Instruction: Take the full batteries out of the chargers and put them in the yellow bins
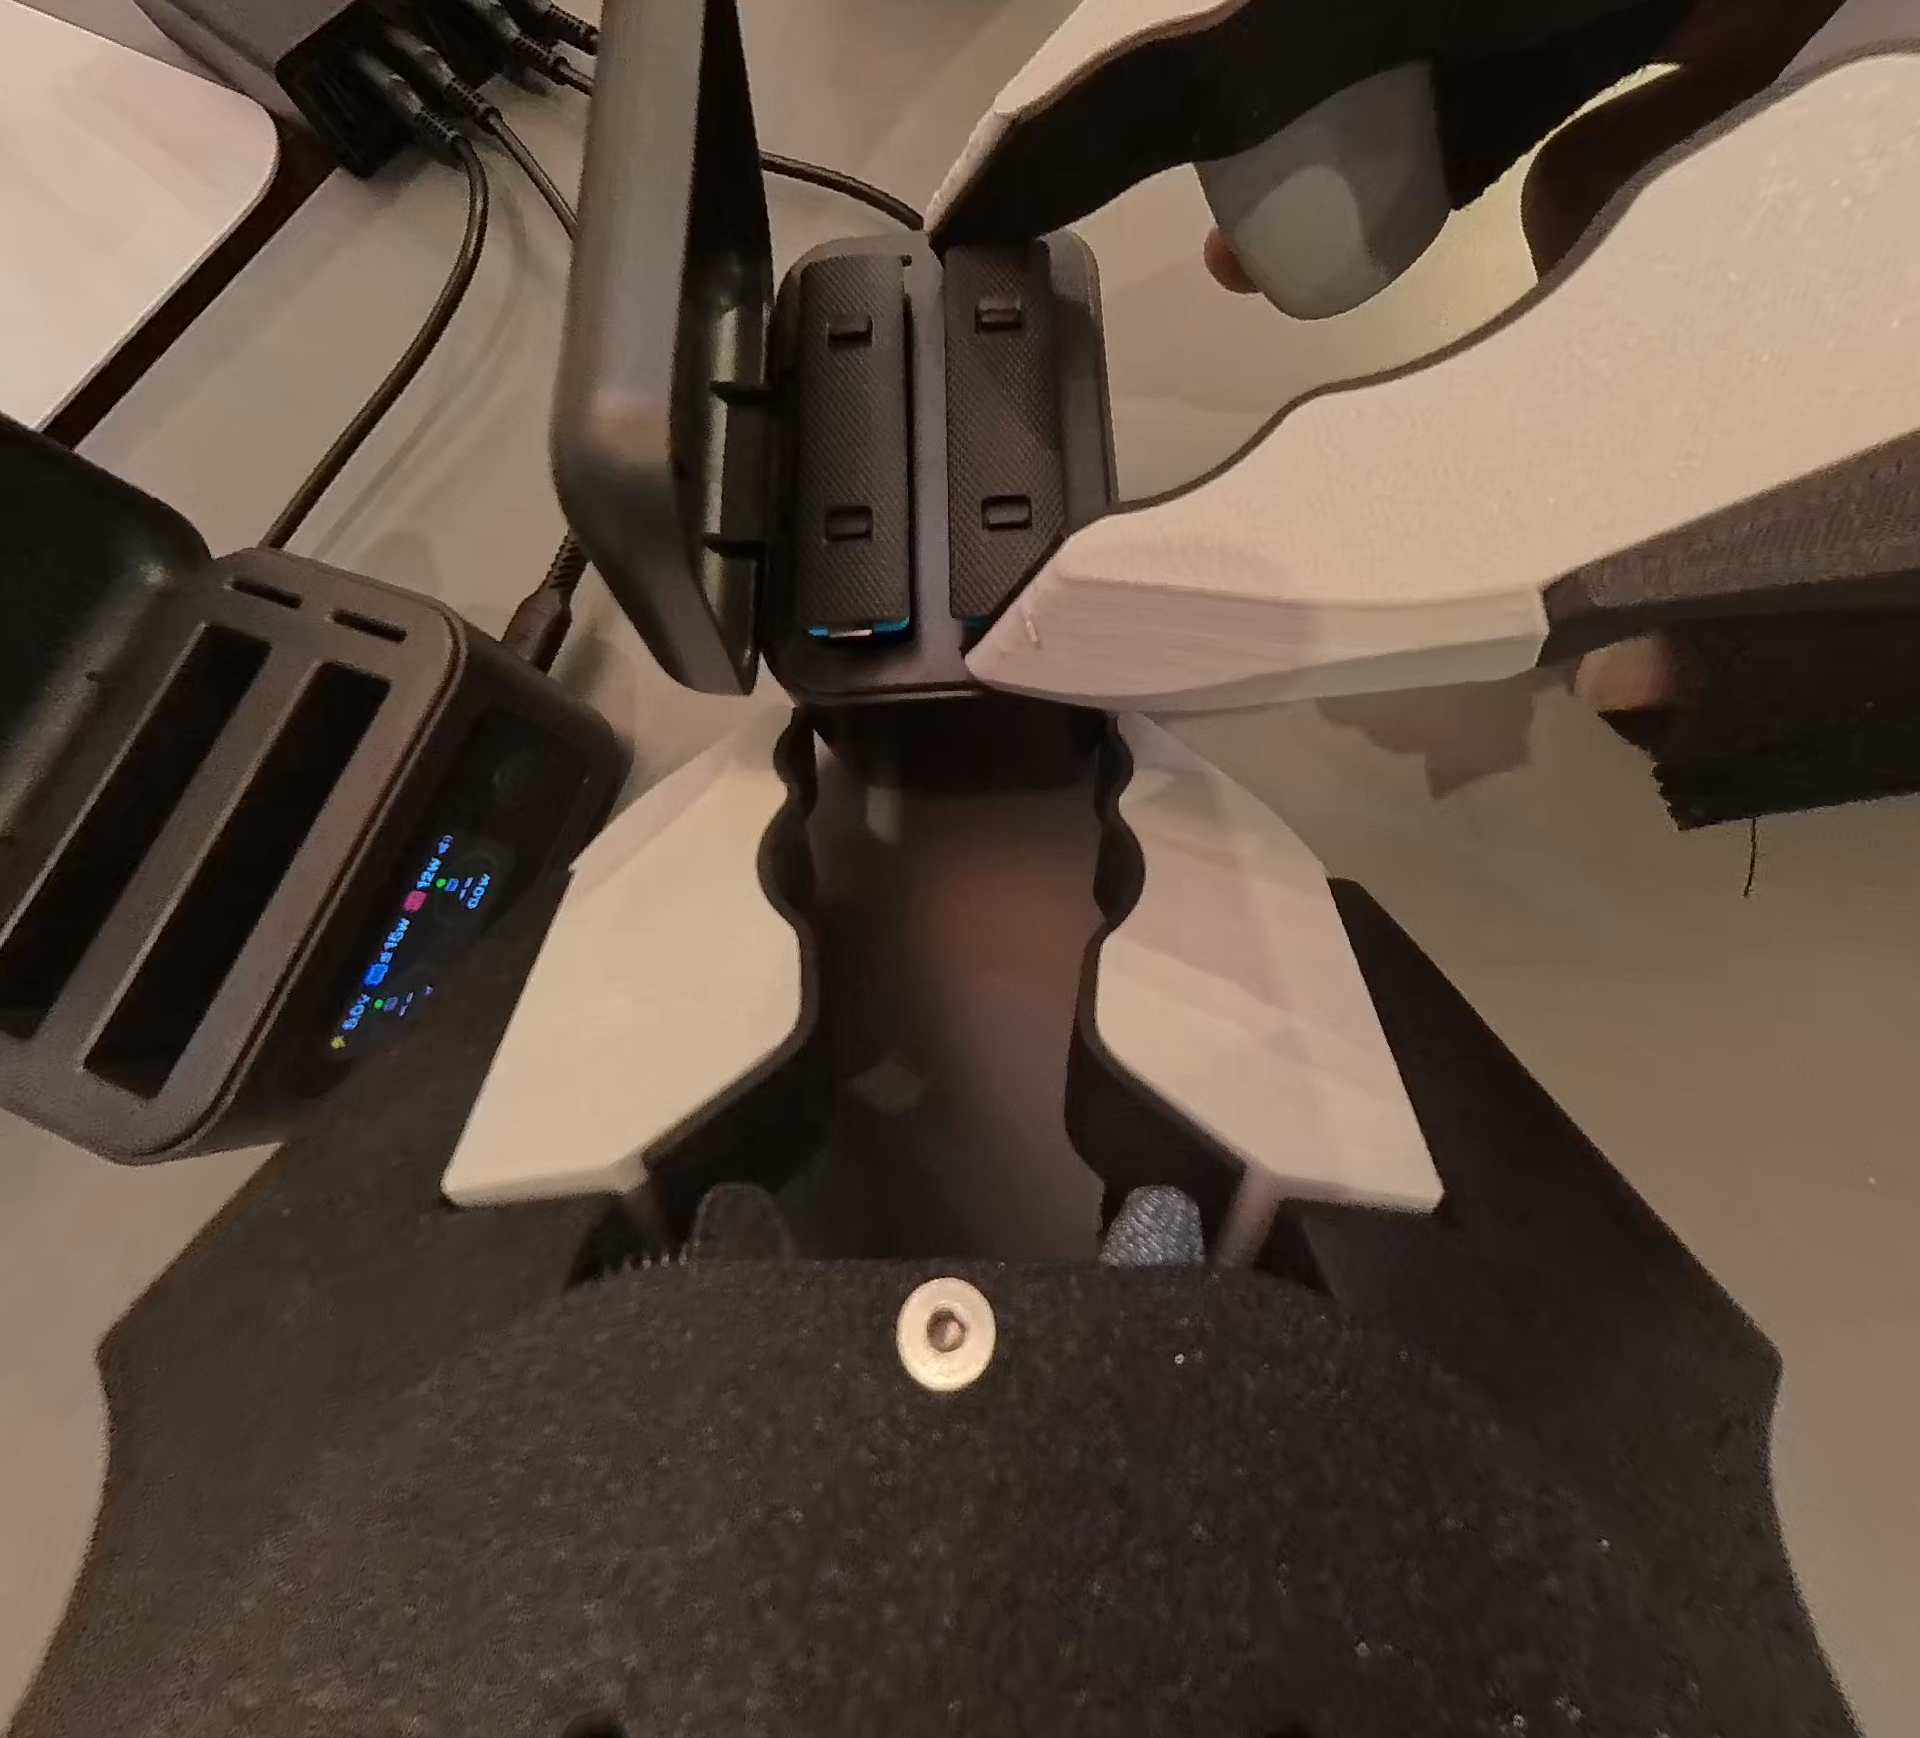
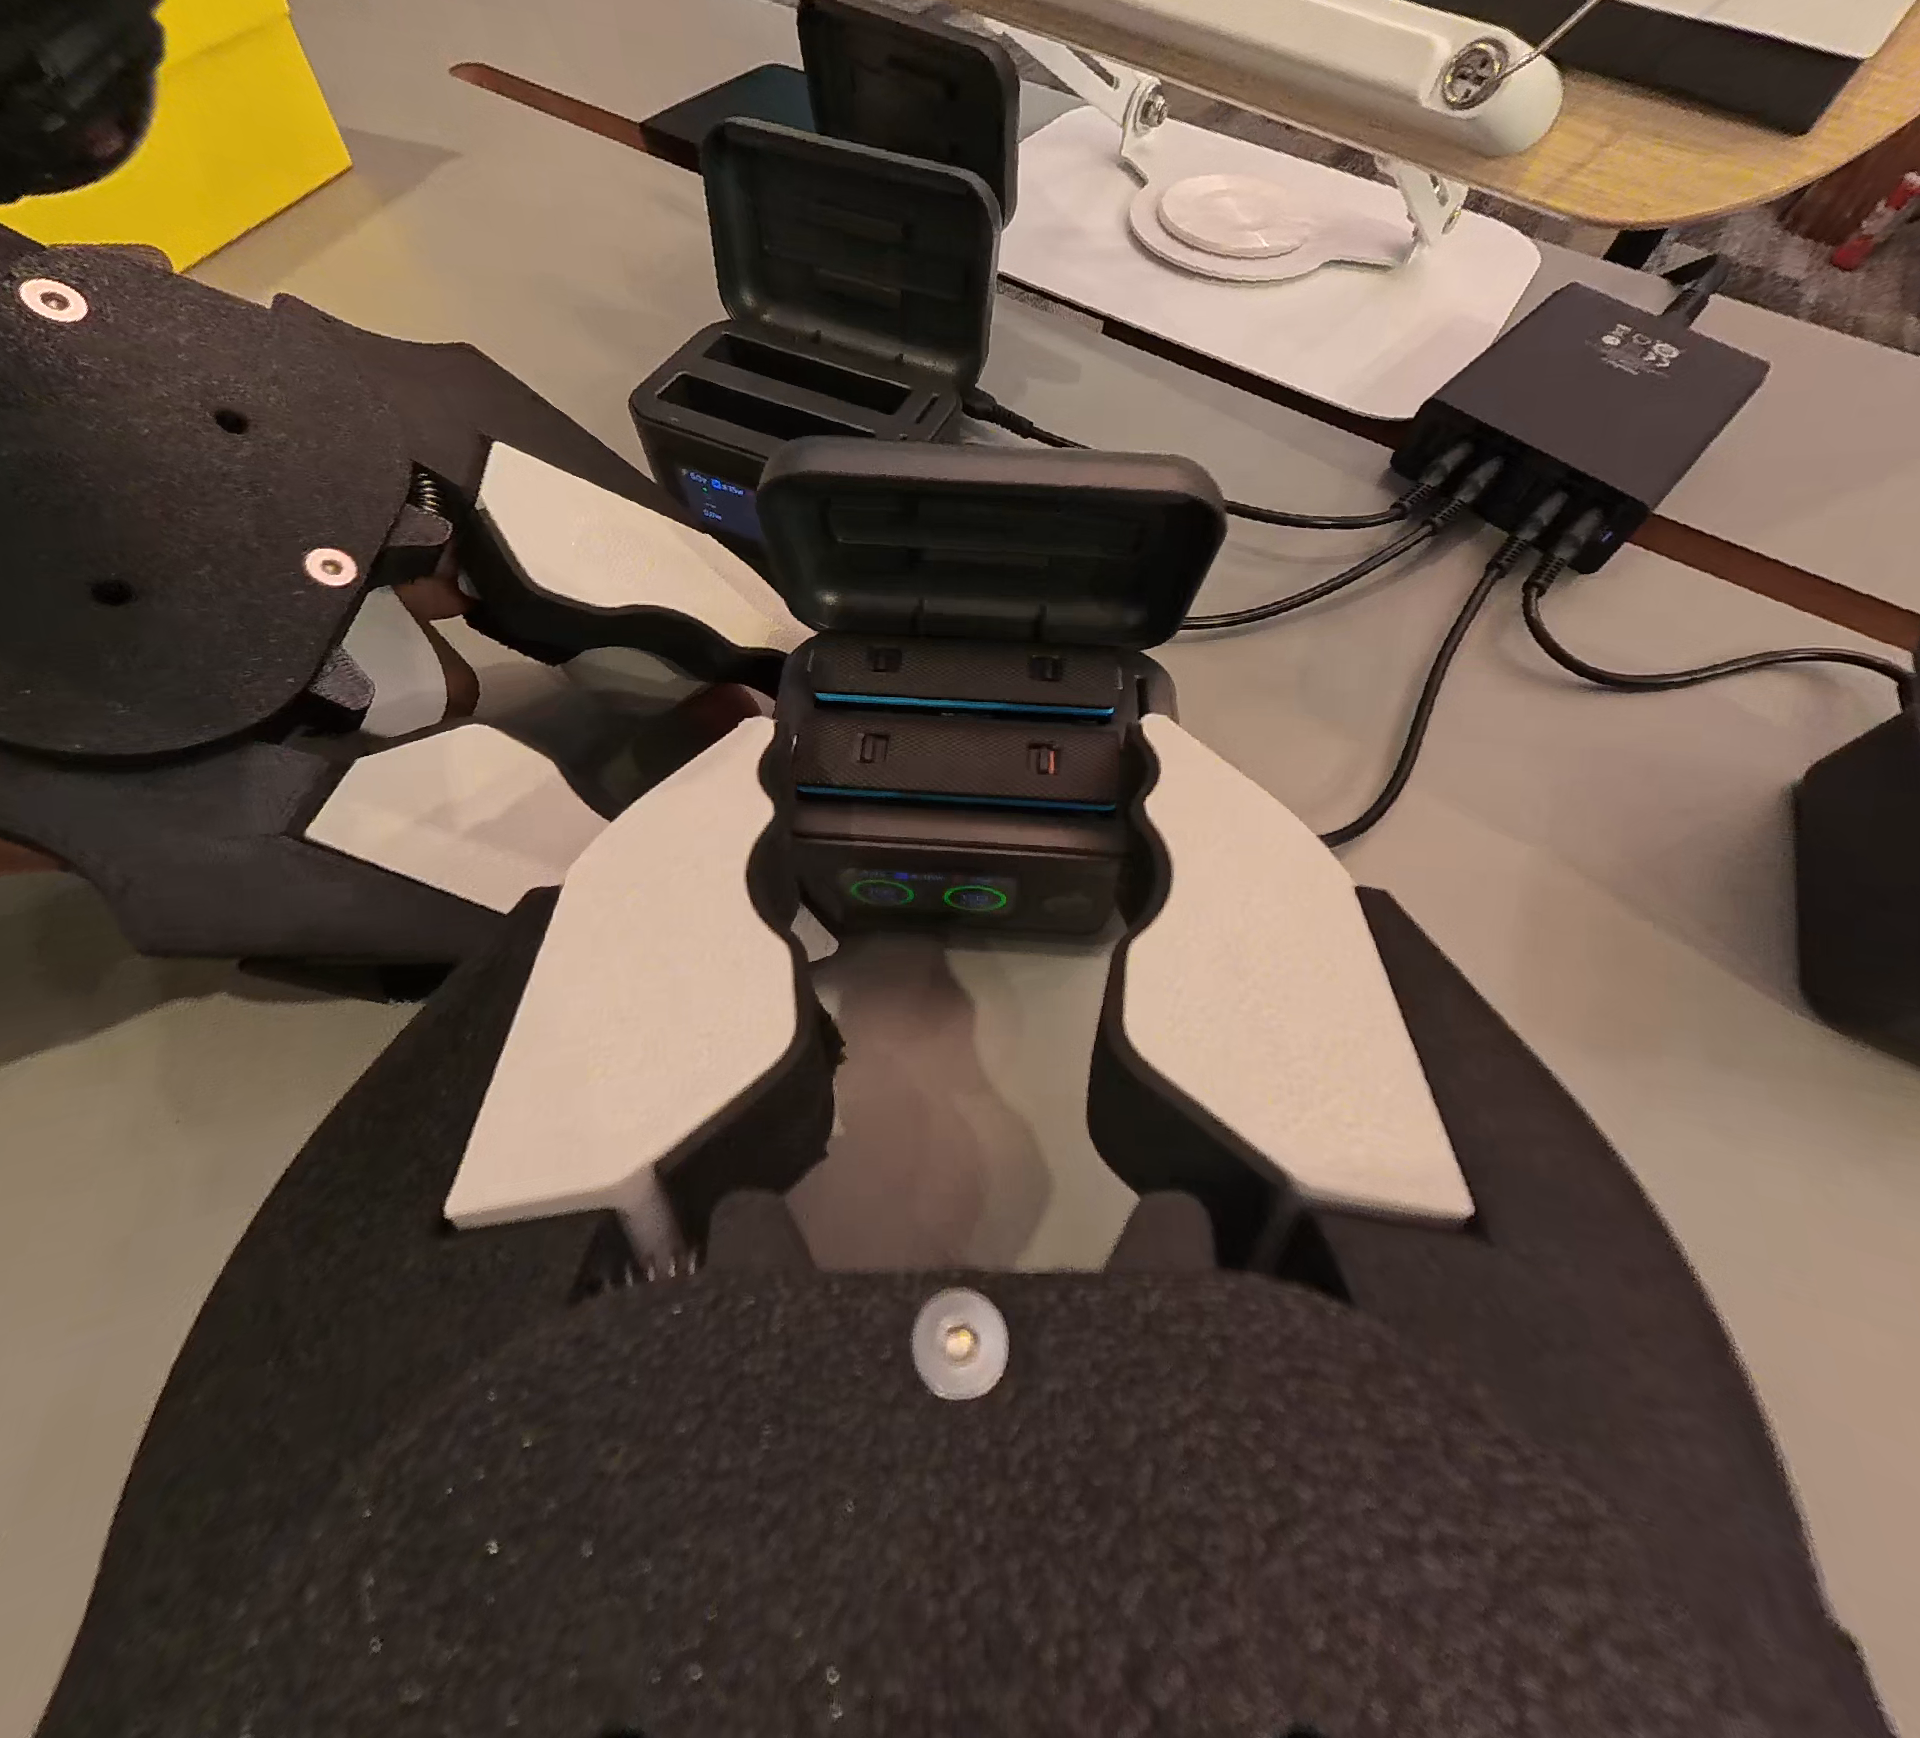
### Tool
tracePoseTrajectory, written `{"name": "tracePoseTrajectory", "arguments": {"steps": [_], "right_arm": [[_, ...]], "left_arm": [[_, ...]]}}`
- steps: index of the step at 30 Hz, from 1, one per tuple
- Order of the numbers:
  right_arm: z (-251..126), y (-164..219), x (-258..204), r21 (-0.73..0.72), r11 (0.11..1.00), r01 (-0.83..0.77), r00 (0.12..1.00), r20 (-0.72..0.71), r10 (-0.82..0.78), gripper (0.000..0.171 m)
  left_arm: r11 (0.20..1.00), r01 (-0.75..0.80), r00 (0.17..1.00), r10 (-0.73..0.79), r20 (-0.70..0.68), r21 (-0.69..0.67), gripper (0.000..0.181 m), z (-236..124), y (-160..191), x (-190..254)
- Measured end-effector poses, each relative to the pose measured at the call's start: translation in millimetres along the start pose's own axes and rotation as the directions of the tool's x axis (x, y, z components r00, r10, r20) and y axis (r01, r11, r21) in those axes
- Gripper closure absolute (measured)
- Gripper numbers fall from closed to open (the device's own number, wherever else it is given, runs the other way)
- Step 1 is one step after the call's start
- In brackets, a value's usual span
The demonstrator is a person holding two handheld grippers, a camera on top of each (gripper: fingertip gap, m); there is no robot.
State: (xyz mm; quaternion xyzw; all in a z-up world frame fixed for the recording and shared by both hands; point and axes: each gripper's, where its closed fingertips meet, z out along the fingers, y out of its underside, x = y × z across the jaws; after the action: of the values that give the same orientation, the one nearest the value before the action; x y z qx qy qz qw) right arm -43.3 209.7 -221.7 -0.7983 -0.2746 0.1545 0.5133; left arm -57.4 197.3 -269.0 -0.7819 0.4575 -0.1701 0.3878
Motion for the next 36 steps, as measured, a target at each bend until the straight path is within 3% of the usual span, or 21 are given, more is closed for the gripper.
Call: {"name": "tracePoseTrajectory", "arguments": {"steps": [25,29,34,36], "right_arm": [[-5,-5,4,0.056,0.998,-0.024,1.000,-0.013,0.025,0.113],[-25,-44,13,0.210,0.976,-0.062,0.998,-0.010,0.066,0.112],[-40,-51,17,0.254,0.964,-0.077,0.997,0.005,0.078,0.112],[-47,-57,22,0.274,0.954,-0.120,0.993,0.024,0.118,0.112]], "left_arm": [[0.999,-0.028,1.000,0.028,0.011,0.023,0.131,1,-4,1],[1.000,-0.026,1.000,0.026,0.011,0.003,0.130,1,-1,0],[1.000,-0.003,1.000,0.003,0.009,0.005,0.130,0,0,0],[1.000,-0.001,1.000,0.001,0.009,0.000,0.119,-2,1,-2]]}}
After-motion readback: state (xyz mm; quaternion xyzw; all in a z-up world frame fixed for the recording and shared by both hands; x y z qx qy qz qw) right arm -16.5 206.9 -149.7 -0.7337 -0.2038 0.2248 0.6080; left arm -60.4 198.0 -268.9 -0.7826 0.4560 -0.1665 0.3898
